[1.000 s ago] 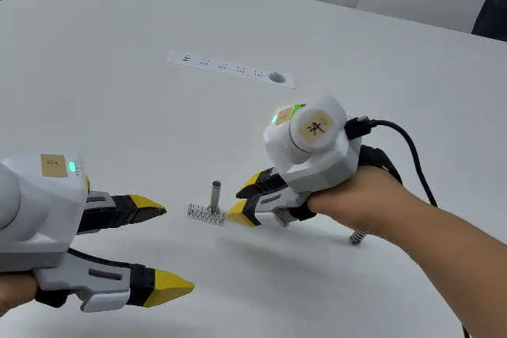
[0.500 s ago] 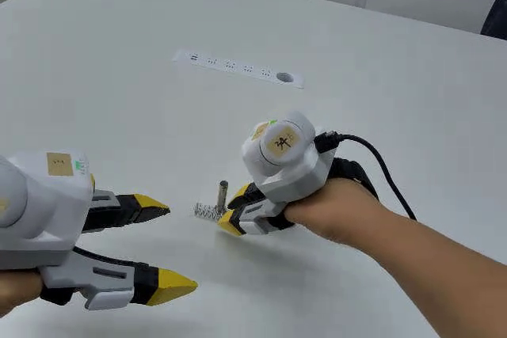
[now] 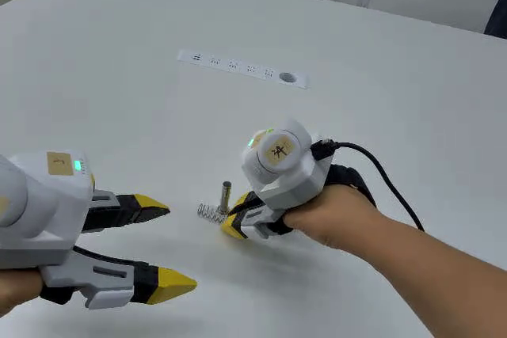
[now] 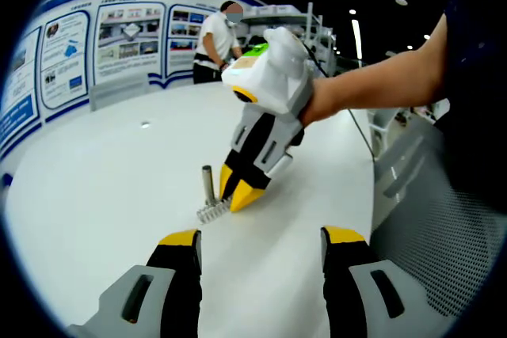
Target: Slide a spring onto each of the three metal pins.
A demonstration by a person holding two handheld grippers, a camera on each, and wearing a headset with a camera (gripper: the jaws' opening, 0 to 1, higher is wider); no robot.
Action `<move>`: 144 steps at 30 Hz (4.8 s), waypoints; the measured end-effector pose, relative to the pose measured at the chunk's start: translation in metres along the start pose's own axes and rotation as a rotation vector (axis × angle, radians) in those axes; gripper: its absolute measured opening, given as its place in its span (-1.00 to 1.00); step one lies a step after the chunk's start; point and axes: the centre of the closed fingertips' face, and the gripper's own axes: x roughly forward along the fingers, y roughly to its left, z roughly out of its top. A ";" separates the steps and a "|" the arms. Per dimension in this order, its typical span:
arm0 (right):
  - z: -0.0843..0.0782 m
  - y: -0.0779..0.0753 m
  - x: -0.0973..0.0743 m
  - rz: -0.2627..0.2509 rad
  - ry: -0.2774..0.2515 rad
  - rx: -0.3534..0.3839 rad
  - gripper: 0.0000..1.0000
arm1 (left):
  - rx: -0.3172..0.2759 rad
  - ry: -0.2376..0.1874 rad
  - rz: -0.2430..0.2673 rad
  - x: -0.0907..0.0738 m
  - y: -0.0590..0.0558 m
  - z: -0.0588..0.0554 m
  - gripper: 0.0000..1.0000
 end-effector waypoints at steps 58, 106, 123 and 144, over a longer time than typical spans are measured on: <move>0.002 0.098 -0.113 0.162 -0.073 -0.261 -0.77 | 0.247 0.045 -0.226 0.026 -0.069 0.019 -0.77; 0.034 0.102 -0.112 0.160 -0.043 -0.309 -0.76 | 0.262 0.003 -0.205 0.027 -0.064 0.029 -0.66; 0.047 0.064 -0.121 0.103 -0.017 -0.323 -0.77 | 0.151 -0.019 -0.107 0.012 -0.036 0.022 -0.24; 0.075 0.003 -0.101 0.050 0.007 -0.301 -0.77 | 0.062 -0.033 -0.032 0.007 -0.019 0.014 0.22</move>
